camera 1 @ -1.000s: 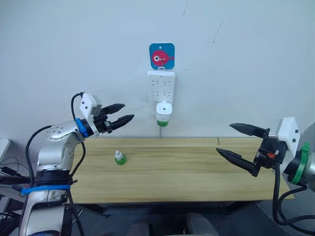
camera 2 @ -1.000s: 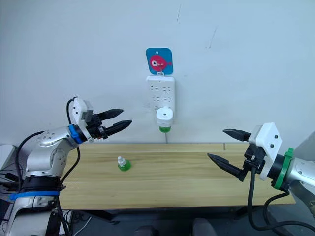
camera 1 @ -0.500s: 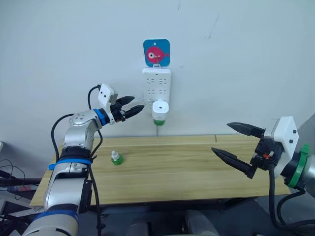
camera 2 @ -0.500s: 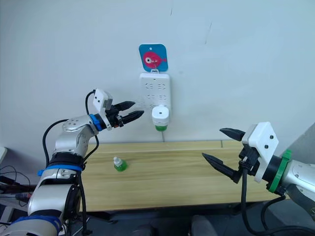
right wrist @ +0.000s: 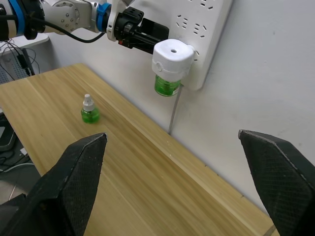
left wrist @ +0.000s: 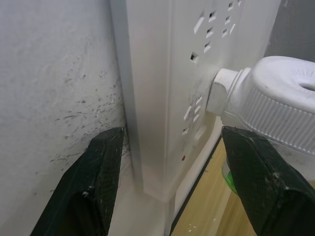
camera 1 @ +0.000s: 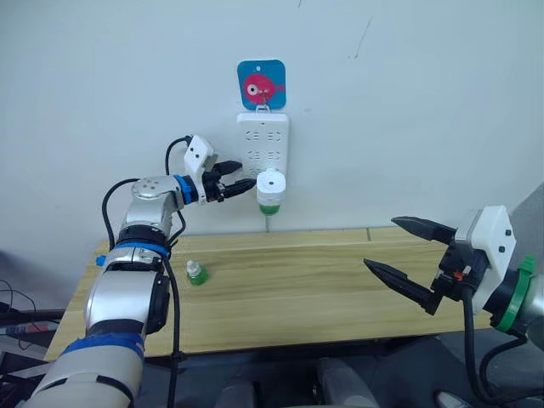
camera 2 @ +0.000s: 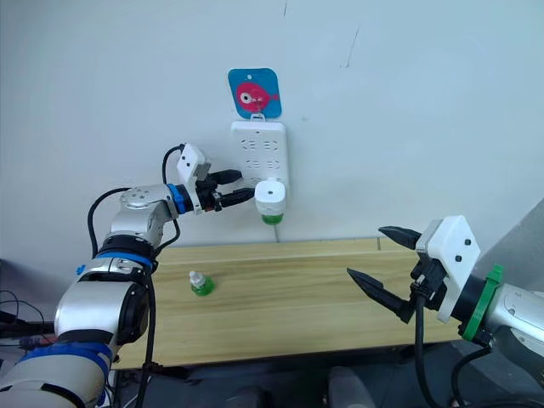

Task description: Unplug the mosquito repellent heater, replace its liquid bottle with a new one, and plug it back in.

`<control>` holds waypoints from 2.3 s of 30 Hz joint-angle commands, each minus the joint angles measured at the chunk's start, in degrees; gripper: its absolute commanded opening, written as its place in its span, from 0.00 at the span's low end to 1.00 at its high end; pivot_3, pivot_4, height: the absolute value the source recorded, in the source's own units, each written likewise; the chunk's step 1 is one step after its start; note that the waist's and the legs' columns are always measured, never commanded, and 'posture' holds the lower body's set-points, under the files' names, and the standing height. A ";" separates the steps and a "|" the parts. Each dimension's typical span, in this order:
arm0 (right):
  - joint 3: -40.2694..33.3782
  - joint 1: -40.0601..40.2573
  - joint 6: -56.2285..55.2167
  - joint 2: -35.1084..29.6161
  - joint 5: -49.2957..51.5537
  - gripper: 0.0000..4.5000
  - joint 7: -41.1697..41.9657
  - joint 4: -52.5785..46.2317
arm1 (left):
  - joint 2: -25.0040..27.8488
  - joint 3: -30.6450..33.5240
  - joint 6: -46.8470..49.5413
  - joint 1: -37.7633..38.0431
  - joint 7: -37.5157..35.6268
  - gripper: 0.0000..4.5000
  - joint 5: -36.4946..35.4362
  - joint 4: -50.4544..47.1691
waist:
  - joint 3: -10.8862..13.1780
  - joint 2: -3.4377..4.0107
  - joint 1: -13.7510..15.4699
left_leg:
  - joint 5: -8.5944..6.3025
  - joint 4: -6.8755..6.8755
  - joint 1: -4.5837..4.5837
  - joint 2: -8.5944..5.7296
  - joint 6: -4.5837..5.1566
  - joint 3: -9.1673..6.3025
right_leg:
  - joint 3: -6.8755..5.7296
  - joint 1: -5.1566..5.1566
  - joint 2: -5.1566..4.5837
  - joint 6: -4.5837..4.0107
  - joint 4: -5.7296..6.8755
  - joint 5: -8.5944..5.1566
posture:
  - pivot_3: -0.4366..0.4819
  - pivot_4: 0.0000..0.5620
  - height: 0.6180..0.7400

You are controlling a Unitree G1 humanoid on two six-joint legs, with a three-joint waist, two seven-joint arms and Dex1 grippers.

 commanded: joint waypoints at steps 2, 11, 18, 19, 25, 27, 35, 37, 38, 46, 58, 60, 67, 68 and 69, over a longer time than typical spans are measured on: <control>-1.84 0.02 -0.80 -0.78 1.15 1.00 -0.49 -1.72 | -1.17 0.20 -0.25 -3.64 -1.65 0.74 0.50 1.38 | 0.30 -0.01 -0.10 | 0.00 0.00 -0.01 0.01 0.00 0.02 | 0.02 0.00 0.00 0.01 -0.01 0.00 | 0.14 0.25 0.94; -2.00 0.64 -1.10 -0.67 1.75 1.00 -1.39 -2.10 | -2.21 0.26 -0.38 -5.95 -5.68 0.74 1.34 2.95 | 0.85 -0.17 -1.72 | -0.01 -0.01 -0.13 0.02 0.00 -0.02 | 0.03 -0.07 -0.08 0.15 -0.03 -0.07 | 0.12 0.25 0.94; -0.67 -0.37 -1.42 -0.59 2.10 1.00 -2.50 -1.89 | -1.94 0.91 0.52 -6.52 -7.61 0.66 0.93 3.35 | 1.04 -0.26 -1.99 | -0.01 -0.01 -0.14 0.02 0.00 -0.05 | 0.00 -0.07 -0.09 0.16 -0.03 -0.08 | 0.12 0.25 0.94; -0.33 -0.74 -1.43 -0.56 2.09 1.00 -2.70 -1.81 | -1.84 1.03 0.63 -6.51 -7.72 0.60 0.88 3.36 | 1.05 -0.27 -2.04 | -0.01 -0.01 -0.14 0.02 0.00 -0.05 | 0.00 -0.07 -0.09 0.16 -0.04 -0.08 | 0.12 0.25 0.94; 5.40 -6.03 -1.48 0.64 -0.46 1.00 -5.41 -0.69 | -1.18 1.06 1.36 -5.62 -9.46 0.29 0.87 2.78 | 1.06 -0.26 -2.52 | -0.01 -0.02 -0.15 0.01 0.00 -0.06 | 0.00 -0.08 -0.09 0.17 -0.04 -0.08 | 0.13 0.24 0.94; 10.35 -11.05 -0.14 2.23 -1.61 1.00 -8.67 0.40 | -1.07 1.14 1.61 -5.45 -9.60 0.29 0.84 2.56 | 1.06 -0.28 -2.91 | -0.01 -0.02 -0.16 0.01 0.00 -0.09 | -0.02 -0.08 -0.09 0.17 -0.04 -0.08 | 0.13 0.24 0.94; 32.62 -35.39 13.30 17.54 -13.07 1.00 -26.82 9.52 | -1.53 1.14 3.20 -4.28 -10.62 0.29 0.35 -0.21 | 1.18 -0.06 -3.11 | 0.00 0.01 -0.49 -0.02 0.00 -0.42 | 0.00 -0.39 -0.16 0.15 0.05 -0.07 | 0.14 0.25 0.94; 36.44 -38.60 15.04 23.30 -16.82 1.00 -30.50 12.67 | -1.66 1.14 3.41 -3.63 -10.75 0.29 0.28 -1.04 | 1.17 -0.06 -3.22 | 0.01 0.10 -0.84 -0.03 -0.01 -0.58 | -0.01 -0.67 -0.18 -0.12 0.12 0.10 | 0.14 0.25 0.94; 38.00 -40.07 15.83 26.07 -19.16 1.00 -32.37 14.66 | -1.75 1.14 3.44 -3.33 -10.77 0.29 0.28 -1.43 | 1.17 -0.04 -3.19 | 0.01 0.10 -1.00 -0.05 -0.01 -0.67 | 0.01 -0.87 -0.20 -0.12 0.21 0.13 | 0.15 0.25 0.94; 41.68 -47.73 14.02 40.30 -31.42 1.00 -35.22 28.90 | -2.32 1.01 3.53 -1.72 -10.53 0.29 0.43 -3.41 | 1.17 -0.03 -3.29 | 0.02 0.12 -1.14 -0.25 -0.02 -1.00 | -0.17 -1.06 -0.74 -0.12 0.57 0.13 | 0.17 0.24 0.94; 42.10 -48.80 11.00 47.08 -39.16 0.87 -29.61 35.83 | -2.18 0.98 3.78 -1.22 -10.43 0.29 0.19 -4.31 | 1.17 -0.02 -4.06 | 0.02 0.14 -1.12 -0.30 -0.02 -1.12 | -0.27 -1.06 -0.80 -0.12 0.66 0.13 | 0.18 0.24 0.94; 41.61 -48.73 10.86 47.84 -39.54 0.73 -28.45 36.30 | -2.14 1.01 3.80 -1.17 -10.39 0.29 0.21 -4.38 | 1.17 -0.02 -4.24 | 0.02 0.13 -1.12 -0.33 -0.03 -1.16 | -0.30 -1.05 -0.83 -0.12 0.68 0.13 | 0.18 0.24 0.94; 40.09 -47.17 15.20 47.74 -39.36 0.65 -25.67 30.32 | -1.94 0.90 2.62 -1.08 -7.97 0.29 1.18 -3.43 | 1.17 -0.01 -4.46 | 0.04 0.17 -1.12 -0.48 -0.04 -1.19 | -0.31 -1.04 -0.97 -0.10 0.72 0.12 | 0.18 0.25 0.94; 39.55 -46.64 17.18 46.99 -38.81 0.65 -25.22 27.81 | -1.74 0.84 2.30 -1.08 -7.23 0.29 1.55 -3.04 | 1.18 -0.01 -4.40 | 0.04 0.17 -1.14 -0.50 -0.04 -1.24 | -0.34 -1.04 -0.99 -0.09 0.72 0.11 | 0.18 0.26 0.94; 38.98 -46.26 18.94 46.43 -38.32 0.65 -24.80 25.80 | -1.58 0.77 1.90 -1.07 -6.57 0.29 1.88 -2.72 | 1.18 -0.01 -4.39 | 0.04 0.17 -1.16 -0.52 -0.04 -1.31 | -0.40 -1.03 -1.03 -0.05 0.71 0.09 | 0.18 0.26 0.94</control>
